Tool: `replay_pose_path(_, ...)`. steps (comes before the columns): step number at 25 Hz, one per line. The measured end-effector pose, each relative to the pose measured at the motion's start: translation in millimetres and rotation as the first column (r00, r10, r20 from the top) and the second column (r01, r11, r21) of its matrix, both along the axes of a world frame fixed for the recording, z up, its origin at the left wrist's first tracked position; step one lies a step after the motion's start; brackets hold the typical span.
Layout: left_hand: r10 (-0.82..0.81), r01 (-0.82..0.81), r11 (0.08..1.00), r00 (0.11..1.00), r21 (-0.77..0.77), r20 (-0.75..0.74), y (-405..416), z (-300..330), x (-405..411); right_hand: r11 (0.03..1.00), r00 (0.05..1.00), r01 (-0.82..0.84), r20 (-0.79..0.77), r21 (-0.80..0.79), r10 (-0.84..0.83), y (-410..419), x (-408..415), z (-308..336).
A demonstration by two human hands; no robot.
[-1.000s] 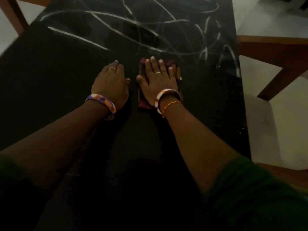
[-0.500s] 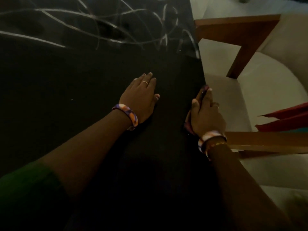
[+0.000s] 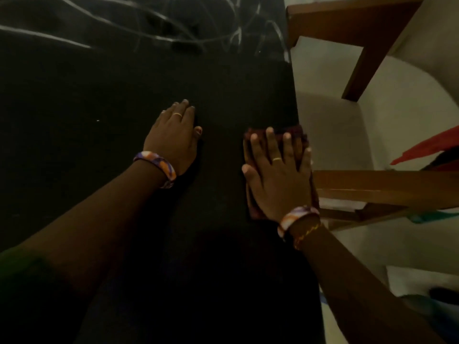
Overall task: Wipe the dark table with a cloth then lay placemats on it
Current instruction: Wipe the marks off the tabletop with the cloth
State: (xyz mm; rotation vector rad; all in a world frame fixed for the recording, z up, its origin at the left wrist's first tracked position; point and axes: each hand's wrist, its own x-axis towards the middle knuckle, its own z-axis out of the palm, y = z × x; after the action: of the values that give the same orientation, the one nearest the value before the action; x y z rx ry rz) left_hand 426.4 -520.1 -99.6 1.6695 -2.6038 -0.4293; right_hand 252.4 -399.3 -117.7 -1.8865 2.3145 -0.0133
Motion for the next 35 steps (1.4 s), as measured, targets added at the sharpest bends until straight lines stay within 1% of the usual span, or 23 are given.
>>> replay_pose_path(1,0.006,-0.006,1.000,1.000,0.001,-0.001,2.9,1.2,-0.3,1.000,0.999,-0.017,-0.028,0.010,0.017,4.7,2.2,-2.3)
replay_pose_path(3,-0.002,0.002,1.000,1.000,0.001,0.000,9.8,5.0,-3.4,1.000,0.999,-0.010,-0.045,-0.003,0.010,-29.8,-11.0,-1.5)
replay_pose_path(6,-0.034,0.034,0.999,0.999,0.008,0.012,24.8,8.7,-7.9,0.998,0.998,0.055,0.041,0.028,-0.056,-106.1,-39.8,2.3)
replay_pose_path(7,-0.047,0.047,0.999,0.999,0.014,0.014,28.4,10.1,-7.7,0.997,0.997,0.066,0.027,0.043,-0.068,-118.9,-43.9,0.5)
replay_pose_path(9,-0.066,0.065,0.998,0.997,0.023,0.031,36.8,11.5,-1.6,0.999,1.000,0.007,-0.018,0.052,-0.006,-117.7,-42.9,-2.7)
replay_pose_path(12,-0.091,0.090,0.996,0.995,0.012,0.048,47.2,13.8,12.9,0.983,0.982,-0.180,-0.040,0.046,0.182,-84.5,-39.0,-1.5)
replay_pose_path(15,-0.124,0.124,0.992,0.992,0.006,0.038,62.6,20.4,28.6,0.955,0.956,-0.285,-0.049,0.077,0.289,-37.9,-24.1,5.3)
replay_pose_path(18,-0.183,0.184,0.983,0.983,-0.028,0.021,82.5,24.2,42.4,0.952,0.954,-0.286,-0.060,0.110,0.293,11.4,-2.7,6.4)
replay_pose_path(24,-0.251,0.251,0.968,0.968,-0.017,0.005,139.2,17.5,69.6,0.957,0.960,-0.269,-0.048,0.106,0.275,87.8,44.8,10.1)
replay_pose_path(26,-0.247,0.247,0.969,0.969,-0.012,0.001,158.3,17.2,80.0,0.948,0.950,-0.299,-0.065,0.107,0.306,110.4,57.1,9.2)
replay_pose_path(30,-0.212,0.212,0.977,0.977,-0.010,0.023,189.2,22.8,99.2,0.933,0.930,-0.357,-0.070,0.050,0.360,149.0,74.7,6.7)
replay_pose_path(33,-0.160,0.160,0.987,0.987,-0.020,0.028,214.6,26.8,107.5,0.915,0.914,-0.402,-0.051,0.025,0.402,174.7,88.6,7.6)
replay_pose_path(35,-0.128,0.129,0.991,0.992,-0.034,0.015,236.2,28.9,109.6,0.901,0.901,-0.434,-0.012,-0.009,0.434,196.3,98.2,7.5)
